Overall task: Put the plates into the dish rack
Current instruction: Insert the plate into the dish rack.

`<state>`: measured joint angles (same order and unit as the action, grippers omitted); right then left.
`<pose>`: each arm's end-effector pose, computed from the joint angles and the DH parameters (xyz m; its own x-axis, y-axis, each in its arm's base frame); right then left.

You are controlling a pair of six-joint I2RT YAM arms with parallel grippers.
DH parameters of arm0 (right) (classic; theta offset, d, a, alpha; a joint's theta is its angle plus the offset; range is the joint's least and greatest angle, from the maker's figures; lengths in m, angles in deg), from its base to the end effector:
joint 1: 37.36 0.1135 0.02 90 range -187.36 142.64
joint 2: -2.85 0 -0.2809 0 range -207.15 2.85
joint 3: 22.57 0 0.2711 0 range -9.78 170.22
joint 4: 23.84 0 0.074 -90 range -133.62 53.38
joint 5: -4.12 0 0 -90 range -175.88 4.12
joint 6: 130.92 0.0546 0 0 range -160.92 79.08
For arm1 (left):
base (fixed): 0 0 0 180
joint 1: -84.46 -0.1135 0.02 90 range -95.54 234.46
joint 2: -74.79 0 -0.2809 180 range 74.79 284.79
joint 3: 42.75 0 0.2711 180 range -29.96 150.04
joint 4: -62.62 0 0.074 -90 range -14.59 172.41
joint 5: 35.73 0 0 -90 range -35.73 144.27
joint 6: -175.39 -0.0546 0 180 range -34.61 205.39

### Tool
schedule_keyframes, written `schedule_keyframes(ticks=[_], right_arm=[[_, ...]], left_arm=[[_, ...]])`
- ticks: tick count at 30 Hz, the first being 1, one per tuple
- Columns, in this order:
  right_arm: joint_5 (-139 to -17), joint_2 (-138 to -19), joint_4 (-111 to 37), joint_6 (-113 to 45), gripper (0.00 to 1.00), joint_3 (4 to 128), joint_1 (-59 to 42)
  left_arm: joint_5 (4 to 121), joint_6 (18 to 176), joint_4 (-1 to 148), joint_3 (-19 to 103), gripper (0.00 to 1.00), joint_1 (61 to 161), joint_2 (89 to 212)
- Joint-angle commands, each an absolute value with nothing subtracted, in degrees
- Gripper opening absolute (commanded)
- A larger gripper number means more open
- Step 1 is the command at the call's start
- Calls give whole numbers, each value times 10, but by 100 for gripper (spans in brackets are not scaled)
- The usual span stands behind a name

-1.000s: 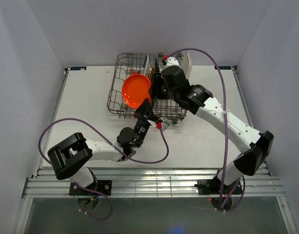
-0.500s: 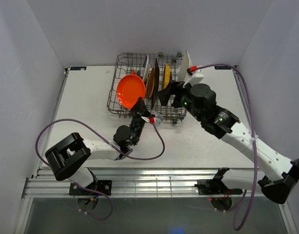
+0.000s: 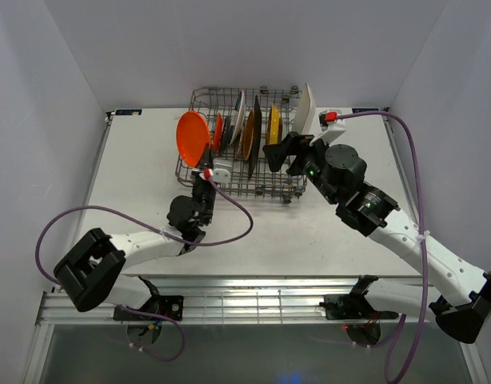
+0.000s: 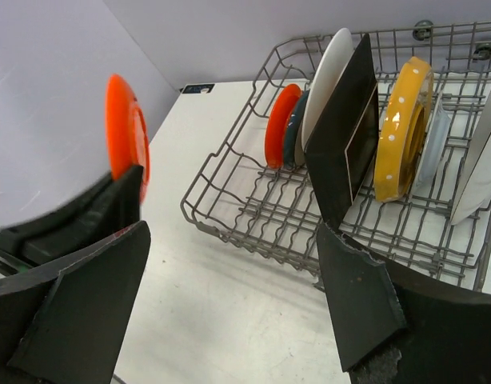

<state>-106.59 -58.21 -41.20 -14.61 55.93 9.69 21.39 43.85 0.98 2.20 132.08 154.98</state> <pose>0.1966 0.1828 0.4407 -0.1958 0.3981 -0.8962 -0.3982 0.8029 0.4437 0.2247 -0.2023 0.2872 0.4184 0.3677 -0.8305 0.0203 0.9104 0.4133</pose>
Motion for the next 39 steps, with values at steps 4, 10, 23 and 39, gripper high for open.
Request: schedule_keyframes(ticks=[4, 10, 23, 39], right_arm=[[-1072, -575, -386, -158, 90, 555, 99], [-1060, -572, -386, -160, 90, 554, 99], [-1023, -507, -328, -186, 90, 467, 99], [-1020, -450, -312, -196, 90, 427, 99]], left_arm=[[276, 681, 159, 84, 0, 1238, 1453], [293, 767, 317, 202, 0, 1197, 1492], [387, 883, 516, 392, 0, 1097, 1609], [537, 1006, 585, 487, 0, 994, 1724]])
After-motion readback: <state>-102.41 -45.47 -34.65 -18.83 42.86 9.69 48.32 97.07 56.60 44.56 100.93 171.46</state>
